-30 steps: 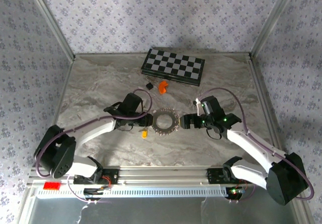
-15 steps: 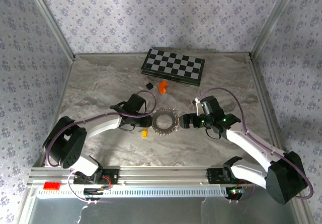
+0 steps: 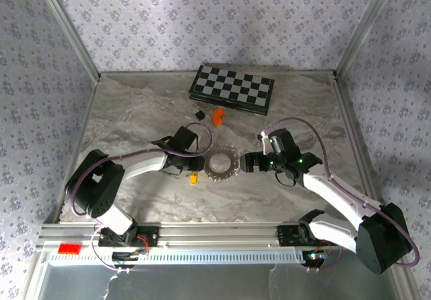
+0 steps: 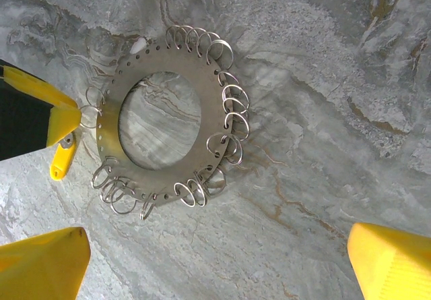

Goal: Put the keys on the keyring

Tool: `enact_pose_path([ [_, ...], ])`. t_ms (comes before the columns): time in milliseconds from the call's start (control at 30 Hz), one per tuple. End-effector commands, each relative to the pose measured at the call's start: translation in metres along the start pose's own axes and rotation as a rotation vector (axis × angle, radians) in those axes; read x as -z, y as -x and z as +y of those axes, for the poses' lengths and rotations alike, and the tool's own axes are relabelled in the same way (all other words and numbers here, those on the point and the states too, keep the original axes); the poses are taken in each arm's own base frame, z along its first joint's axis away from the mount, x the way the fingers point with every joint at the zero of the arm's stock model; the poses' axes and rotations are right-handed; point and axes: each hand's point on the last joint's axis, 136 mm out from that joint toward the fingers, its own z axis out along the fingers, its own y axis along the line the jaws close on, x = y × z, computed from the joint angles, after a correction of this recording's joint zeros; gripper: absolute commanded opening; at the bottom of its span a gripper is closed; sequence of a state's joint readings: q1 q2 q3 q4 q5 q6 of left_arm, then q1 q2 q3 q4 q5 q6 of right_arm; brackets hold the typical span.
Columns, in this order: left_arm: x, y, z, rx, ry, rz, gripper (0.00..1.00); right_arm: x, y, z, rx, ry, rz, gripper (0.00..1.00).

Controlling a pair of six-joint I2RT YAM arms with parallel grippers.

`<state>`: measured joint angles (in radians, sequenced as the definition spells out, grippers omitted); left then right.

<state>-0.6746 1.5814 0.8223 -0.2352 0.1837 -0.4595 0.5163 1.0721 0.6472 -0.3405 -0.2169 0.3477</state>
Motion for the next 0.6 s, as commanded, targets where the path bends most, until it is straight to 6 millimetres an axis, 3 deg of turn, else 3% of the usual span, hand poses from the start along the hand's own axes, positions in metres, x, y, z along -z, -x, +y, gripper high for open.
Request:
enact_pose_path([
  [0,-0.0029,0.0100,-0.0077,-0.028,-0.015,-0.011,0.23,0.0049,-0.0015,-0.0040,0.012,-0.014,-0.004,1.00],
  [567,-0.0096,0.0080,-0.0072,-0.025,-0.018,0.000,0.17,0.0142,0.0042,-0.0062,0.013,-0.020,-0.031,0.99],
])
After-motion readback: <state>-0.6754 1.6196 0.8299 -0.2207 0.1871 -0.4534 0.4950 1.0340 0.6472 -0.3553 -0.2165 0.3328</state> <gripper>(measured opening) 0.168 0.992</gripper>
